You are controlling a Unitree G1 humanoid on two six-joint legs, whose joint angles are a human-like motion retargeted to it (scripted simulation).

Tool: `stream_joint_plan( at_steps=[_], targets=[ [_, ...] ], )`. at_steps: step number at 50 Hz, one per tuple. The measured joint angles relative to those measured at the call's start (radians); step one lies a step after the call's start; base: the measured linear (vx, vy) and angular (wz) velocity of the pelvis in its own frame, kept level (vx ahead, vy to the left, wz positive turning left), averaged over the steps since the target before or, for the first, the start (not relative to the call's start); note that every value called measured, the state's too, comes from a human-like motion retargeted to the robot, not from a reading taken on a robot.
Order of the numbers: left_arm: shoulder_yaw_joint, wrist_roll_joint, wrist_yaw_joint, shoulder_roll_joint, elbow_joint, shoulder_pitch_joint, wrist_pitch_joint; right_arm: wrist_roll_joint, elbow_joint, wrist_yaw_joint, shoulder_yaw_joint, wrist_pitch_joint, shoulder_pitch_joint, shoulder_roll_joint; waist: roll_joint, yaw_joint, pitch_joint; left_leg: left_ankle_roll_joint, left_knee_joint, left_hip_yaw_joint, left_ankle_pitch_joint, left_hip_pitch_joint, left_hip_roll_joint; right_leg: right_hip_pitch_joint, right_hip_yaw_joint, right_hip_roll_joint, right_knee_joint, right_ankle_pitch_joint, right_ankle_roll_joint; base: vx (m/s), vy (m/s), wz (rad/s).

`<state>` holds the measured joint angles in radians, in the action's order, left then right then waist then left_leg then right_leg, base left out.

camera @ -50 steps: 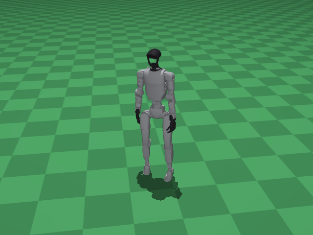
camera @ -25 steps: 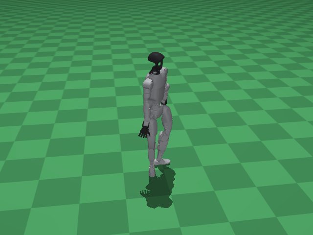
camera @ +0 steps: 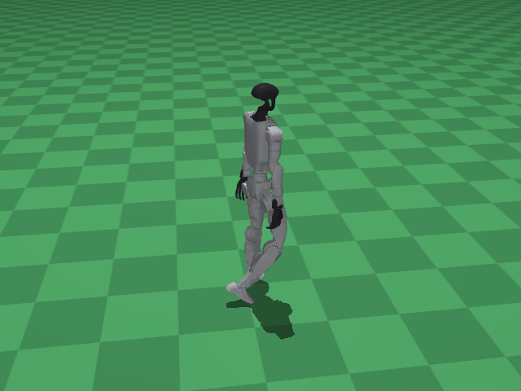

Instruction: In place motions

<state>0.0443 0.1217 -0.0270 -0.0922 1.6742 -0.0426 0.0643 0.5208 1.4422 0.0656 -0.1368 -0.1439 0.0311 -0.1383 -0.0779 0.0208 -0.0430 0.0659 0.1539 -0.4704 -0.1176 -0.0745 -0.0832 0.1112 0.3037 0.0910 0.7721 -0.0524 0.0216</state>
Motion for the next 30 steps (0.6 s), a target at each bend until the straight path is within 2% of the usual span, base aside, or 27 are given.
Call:
stream_joint_plan(
  at_steps=[5,8,10,11,12,13,14,17,20,24,30],
  targets=[
    [0.001,-0.008,-0.030,-0.011,-0.060,-0.036,0.009,0.054,-0.012,-0.019,0.034,0.031,-0.031,-0.008,0.031,0.023,0.000,-0.013,0.020,0.145,0.025,-0.063,0.010,0.064,-0.072,0.028,-0.210,-0.098,-0.052,0.06,-0.34,1.53],
    [-0.008,-0.031,-0.026,-0.005,-0.090,-0.057,0.003,0.061,-0.025,-0.023,0.032,0.039,-0.057,-0.017,0.067,0.043,0.035,-0.018,0.026,0.224,0.032,-0.068,0.051,0.075,-0.196,0.026,-0.424,-0.111,-0.025,-0.06,-0.38,1.54],
    [-0.021,-0.042,-0.030,-0.002,-0.107,-0.070,0.000,0.049,-0.037,-0.022,0.024,0.041,-0.073,-0.020,0.102,0.041,0.070,-0.027,0.037,0.261,0.028,-0.056,0.085,0.074,-0.332,0.024,-0.554,-0.069,0.021,-0.14,-0.28,1.17],
    [-0.029,-0.042,-0.034,-0.003,-0.114,-0.074,0.000,0.038,-0.042,-0.022,0.018,0.042,-0.077,-0.018,0.114,0.028,0.079,-0.035,0.047,0.271,0.028,-0.057,0.087,0.068,-0.434,0.001,-0.569,-0.030,0.024,-0.14,-0.33,0.96],
    [-0.041,-0.039,-0.041,-0.005,-0.120,-0.080,0.000,0.027,-0.047,-0.020,0.007,0.042,-0.080,-0.016,0.126,0.020,0.086,-0.041,0.059,0.290,0.031,-0.062,0.094,0.066,-0.438,0.005,-0.572,-0.010,0.020,-0.14,-0.39,1.27],
    [-0.062,-0.031,-0.052,-0.009,-0.122,-0.087,0.001,0.018,-0.049,-0.015,-0.014,0.042,-0.079,-0.015,0.140,0.022,0.088,-0.044,0.075,0.325,0.041,-0.075,0.107,0.075,-0.245,0.063,-0.550,-0.027,0.000,-0.11,-0.40,1.52],
    [-0.075,-0.015,-0.056,-0.009,-0.122,-0.093,0.004,0.012,-0.049,-0.005,-0.030,0.040,-0.078,-0.012,0.144,0.009,0.088,-0.045,0.082,0.345,0.053,-0.083,0.108,0.072,-0.164,0.083,-0.541,-0.042,-0.008,-0.08,-0.40,1.48],
    [-0.113,0.010,-0.029,0.003,-0.105,-0.099,0.008,0.006,-0.051,0.021,-0.062,0.030,-0.063,-0.004,0.146,-0.061,0.085,-0.065,0.076,0.330,0.086,-0.086,0.084,0.050,-0.117,0.080,-0.530,-0.072,-0.011,-0.08,-0.36,0.84],
    [-0.129,0.003,-0.014,0.018,-0.094,-0.089,-0.016,0.037,-0.062,0.012,-0.062,0.022,-0.053,0.002,0.142,-0.042,0.096,-0.092,0.064,0.246,0.100,-0.063,0.059,0.000,-0.015,0.093,-0.561,-0.068,-0.013,-0.08,-0.14,1.47],
    [-0.129,0.026,0.009,0.034,-0.085,-0.054,-0.034,0.092,-0.052,0.007,-0.036,0.001,-0.042,-0.005,0.133,-0.009,0.049,-0.071,0.076,0.073,0.063,-0.030,0.032,-0.017,0.039,0.089,-0.616,-0.060,-0.024,-0.01,-0.04,0.82],
    [-0.127,0.045,0.031,0.040,-0.017,-0.022,-0.020,0.088,-0.003,-0.001,-0.039,-0.020,-0.022,0.001,0.100,0.026,0.015,-0.073,-0.003,0.028,0.035,0.050,0.036,-0.066,0.092,0.048,-0.697,-0.033,-0.027,0.04,0.04,0.66]
  ],
)
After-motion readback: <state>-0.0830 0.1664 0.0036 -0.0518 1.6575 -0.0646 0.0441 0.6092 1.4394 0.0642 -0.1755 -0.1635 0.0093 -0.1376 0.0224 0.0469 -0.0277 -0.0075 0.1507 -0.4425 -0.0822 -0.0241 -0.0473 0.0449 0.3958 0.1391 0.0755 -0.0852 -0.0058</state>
